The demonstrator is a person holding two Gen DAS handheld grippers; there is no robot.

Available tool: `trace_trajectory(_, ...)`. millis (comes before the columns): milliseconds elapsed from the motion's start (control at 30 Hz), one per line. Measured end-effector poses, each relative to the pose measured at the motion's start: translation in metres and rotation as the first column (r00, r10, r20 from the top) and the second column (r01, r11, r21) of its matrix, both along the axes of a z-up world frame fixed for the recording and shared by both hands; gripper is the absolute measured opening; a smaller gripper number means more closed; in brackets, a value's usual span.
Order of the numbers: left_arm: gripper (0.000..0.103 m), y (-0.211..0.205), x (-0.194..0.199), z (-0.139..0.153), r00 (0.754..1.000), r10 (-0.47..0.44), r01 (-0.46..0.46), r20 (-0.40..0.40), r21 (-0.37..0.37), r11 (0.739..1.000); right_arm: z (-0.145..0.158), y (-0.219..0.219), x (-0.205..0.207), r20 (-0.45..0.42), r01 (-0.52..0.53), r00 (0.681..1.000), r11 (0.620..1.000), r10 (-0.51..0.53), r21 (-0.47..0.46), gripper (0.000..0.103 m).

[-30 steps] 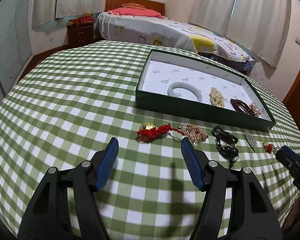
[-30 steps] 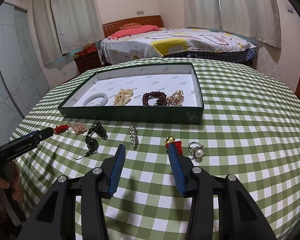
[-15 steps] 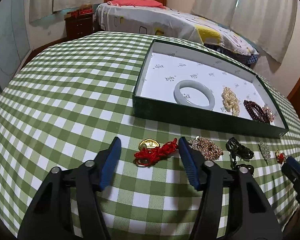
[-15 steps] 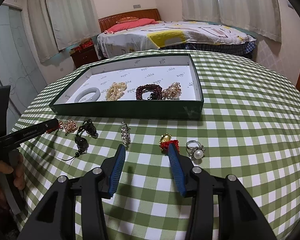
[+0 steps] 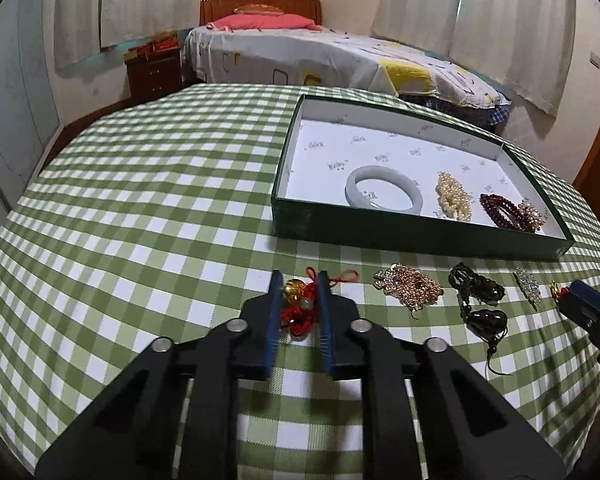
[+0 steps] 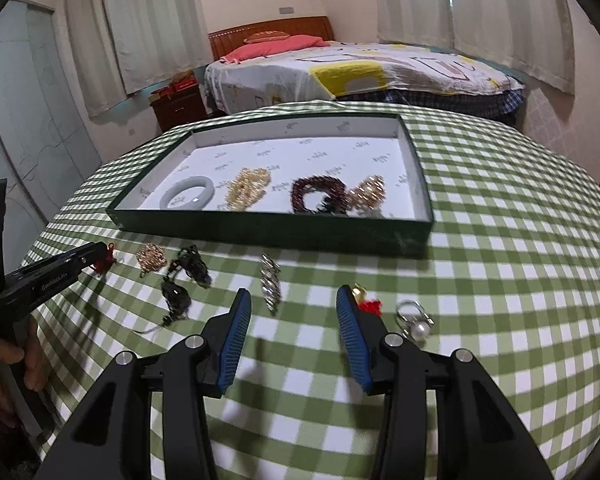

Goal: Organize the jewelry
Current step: 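Grasp the red tassel charm with the left tool while the right tool grasps the silver pin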

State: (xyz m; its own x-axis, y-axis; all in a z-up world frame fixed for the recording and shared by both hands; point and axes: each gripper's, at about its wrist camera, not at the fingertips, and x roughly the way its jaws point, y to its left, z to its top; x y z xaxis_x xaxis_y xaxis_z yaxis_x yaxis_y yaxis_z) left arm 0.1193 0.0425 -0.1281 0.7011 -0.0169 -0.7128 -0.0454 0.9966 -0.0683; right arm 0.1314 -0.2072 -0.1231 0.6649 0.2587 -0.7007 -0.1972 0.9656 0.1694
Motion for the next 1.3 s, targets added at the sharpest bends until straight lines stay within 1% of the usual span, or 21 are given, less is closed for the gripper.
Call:
trace_trajectory(167,0.012,0.004,-0.001,0.001,1.0,0.002,-0.002,0.0,-0.021,1.0,-0.002,0.012,0.014,-0.011,-0.029,1.0,0.999,0.029,-0.019,0.045)
trace_trajectory(267,0.006,0.005,-0.003,0.002,1.0,0.002,-0.002,0.005,-0.029,1.0,-0.006,0.015,0.02,-0.03,-0.037,0.999,0.999,0.036,-0.022,0.043)
trace_trajectory(433,0.006,0.008,-0.006,0.002,1.0,0.008,-0.008,0.004,-0.041,0.999,-0.011,0.02,0.025,-0.055,-0.055,0.997,0.998,0.053,-0.033,0.041)
trace_trajectory(533,0.006,0.008,-0.007,0.003,1.0,0.007,-0.007,0.003,-0.043,0.999,-0.015,0.022,0.026,-0.074,-0.066,0.995,0.997,0.063,-0.039,0.035)
trace_trajectory(600,0.006,0.008,-0.008,0.003,1.0,0.005,-0.005,0.002,-0.046,0.999,-0.016,0.021,0.025,-0.074,-0.063,0.996,0.997,0.059,-0.048,0.029)
trace_trajectory(667,0.006,0.007,-0.009,0.003,1.0,0.001,0.0,0.003,-0.044,0.999,-0.016,0.021,0.025,-0.075,-0.065,0.995,0.997,0.061,-0.051,0.018)
trace_trajectory(733,0.006,0.007,-0.01,0.003,1.0,-0.002,0.002,0.003,-0.045,0.999,-0.016,0.019,0.025,-0.076,-0.066,0.995,0.997,0.062,-0.047,0.014)
trace_trajectory(967,0.006,0.005,-0.01,0.002,1.0,-0.021,0.021,-0.003,-0.055,0.998,-0.016,0.023,0.019,-0.064,-0.077,0.995,0.995,0.073,-0.059,0.014)
trace_trajectory(1200,0.008,0.008,-0.004,-0.001,1.0,-0.007,0.006,-0.014,-0.069,0.998,-0.016,0.023,0.018,-0.063,-0.075,0.995,0.996,0.072,-0.05,0.014)
trace_trajectory(1267,0.014,0.01,-0.002,-0.002,1.0,-0.003,0.001,-0.019,-0.076,0.997,-0.016,0.023,0.018,-0.063,-0.075,0.995,0.996,0.071,-0.049,0.014)
trace_trajectory(1300,0.021,0.012,-0.001,-0.004,1.0,0.001,-0.003,-0.027,-0.083,0.997,-0.017,0.023,0.018,-0.063,-0.074,0.995,0.996,0.071,-0.048,0.014)
